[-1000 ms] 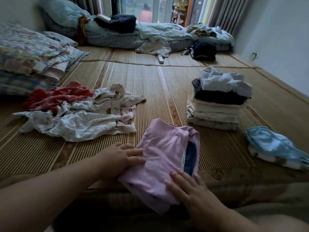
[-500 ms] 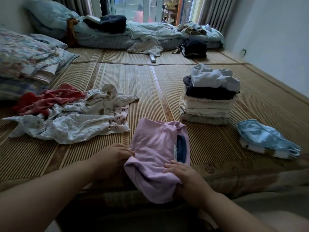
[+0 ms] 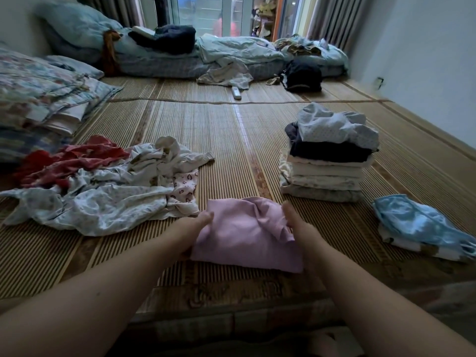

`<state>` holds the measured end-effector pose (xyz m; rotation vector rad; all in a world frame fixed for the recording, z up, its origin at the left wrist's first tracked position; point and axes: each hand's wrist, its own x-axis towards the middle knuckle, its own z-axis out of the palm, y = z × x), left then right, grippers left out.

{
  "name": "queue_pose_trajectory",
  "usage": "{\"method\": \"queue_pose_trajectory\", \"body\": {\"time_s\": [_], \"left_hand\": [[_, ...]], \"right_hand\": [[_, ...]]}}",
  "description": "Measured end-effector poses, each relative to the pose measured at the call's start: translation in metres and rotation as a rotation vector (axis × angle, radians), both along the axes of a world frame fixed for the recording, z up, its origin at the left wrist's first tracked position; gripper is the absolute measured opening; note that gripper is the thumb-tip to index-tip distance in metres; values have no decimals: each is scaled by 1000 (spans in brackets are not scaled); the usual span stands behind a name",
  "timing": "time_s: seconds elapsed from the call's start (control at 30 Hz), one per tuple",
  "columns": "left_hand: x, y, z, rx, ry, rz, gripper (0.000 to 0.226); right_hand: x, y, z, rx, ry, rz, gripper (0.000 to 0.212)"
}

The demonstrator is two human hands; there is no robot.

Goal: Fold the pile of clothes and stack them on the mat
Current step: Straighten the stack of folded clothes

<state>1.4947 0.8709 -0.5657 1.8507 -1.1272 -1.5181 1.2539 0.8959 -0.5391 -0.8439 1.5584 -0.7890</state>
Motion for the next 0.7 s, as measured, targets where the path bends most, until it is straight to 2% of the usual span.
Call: {"method": "queue_pose_trajectory", "body": {"time_s": [0.07,0.13,0.2,0.27,0.33,0.37,0.43,0.47,0.5,0.53,0.57,0.6,0.63,0.67,0.7], "left_hand": [[1,2,-1,-24,-79,-75,40],[1,3,0,-35,-121,-67,25],[-1,3,1,-14,-93,-43,21],[-4,1,3,-17,-123,-46,24],[-5,0,4,-70,-242,-113,29],[-7,2,6,-101,-300,-145,32],[-6,3,7,-138,-330,-180,34],[-5,3,7,-130,-318,-171,34],[-5,5,8,-128,-310,-159,34],[-5,4,8,-134,-318,-167,34],[-5,4,7,-128,-327,-168,35],[-6,4,6,-122,-342,-159,35],[-6,4,5,-107,-339,-142,36],[-6,2,5,-93,-333,-133,36],[-6,1,4,-73,-335,-120,36]], "right_hand": [[-1,3,-9,-3,162,75,62],[-2,3,-13,-43,241,45,85],[3,5,-7,-155,325,70,114],[10,5,1,-307,596,231,119],[18,2,3,-477,907,359,98],[16,-8,0,-486,966,327,80],[9,-33,-2,-398,870,70,49],[6,-42,-1,-396,828,-51,40],[5,-45,-2,-475,862,-134,35],[6,-45,-2,-644,952,-145,31],[11,-41,1,-852,1053,-75,28],[19,-36,0,-1005,1154,100,24],[29,-30,-4,-1074,1200,350,22],[35,-25,-8,-994,1203,568,27],[37,-23,-14,-771,1174,687,38]]}}
